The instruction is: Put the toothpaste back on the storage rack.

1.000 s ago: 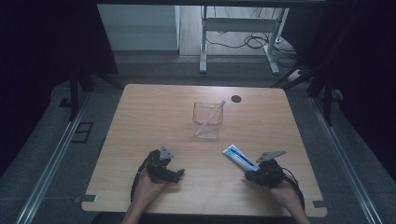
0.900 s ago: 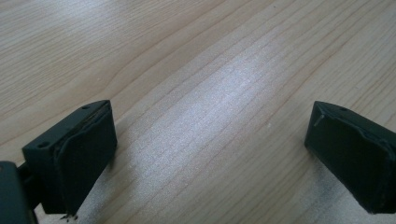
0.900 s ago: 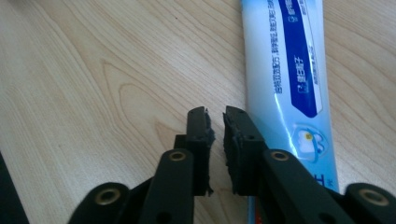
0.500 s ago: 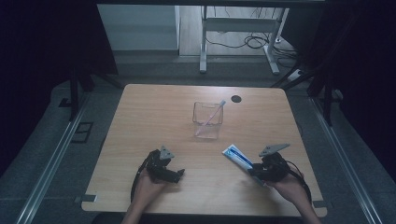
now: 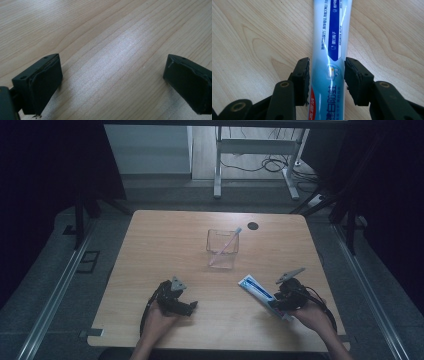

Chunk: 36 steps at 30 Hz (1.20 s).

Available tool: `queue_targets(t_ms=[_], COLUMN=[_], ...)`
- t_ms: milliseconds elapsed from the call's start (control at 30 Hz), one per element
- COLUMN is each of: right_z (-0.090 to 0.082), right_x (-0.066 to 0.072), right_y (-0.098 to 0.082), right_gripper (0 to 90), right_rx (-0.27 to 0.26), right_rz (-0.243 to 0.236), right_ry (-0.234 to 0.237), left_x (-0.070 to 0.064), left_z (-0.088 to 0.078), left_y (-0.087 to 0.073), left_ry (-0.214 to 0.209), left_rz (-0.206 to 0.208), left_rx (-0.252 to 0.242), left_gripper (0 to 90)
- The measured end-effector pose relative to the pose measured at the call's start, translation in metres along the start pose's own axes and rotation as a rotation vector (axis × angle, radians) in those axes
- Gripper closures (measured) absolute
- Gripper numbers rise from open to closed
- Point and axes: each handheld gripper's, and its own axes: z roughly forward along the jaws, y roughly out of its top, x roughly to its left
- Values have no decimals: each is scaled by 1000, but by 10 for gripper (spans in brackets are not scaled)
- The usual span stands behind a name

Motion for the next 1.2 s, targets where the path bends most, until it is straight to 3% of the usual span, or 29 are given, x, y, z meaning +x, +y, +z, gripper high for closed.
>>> queue_targets(t_ms=[500,867,1000,1200], right_z=[24,36,37,32], right_x=[-4,-3,-3,-2], right_y=[22,36,37,39], right_gripper=[489,475,517,658], right_rx=[146,232,246,243], right_rz=[29,24,33,46], right_ry=[0,-10,-16,-23], left_x=[0,0,0,0], left_z=[0,0,0,0], left_y=[0,0,0,0], left_ry=[0,0,0,0], left_rz=[-1,-2,-2,-2], left_rx=[2,2,2,2], left_gripper=[23,23,23,23])
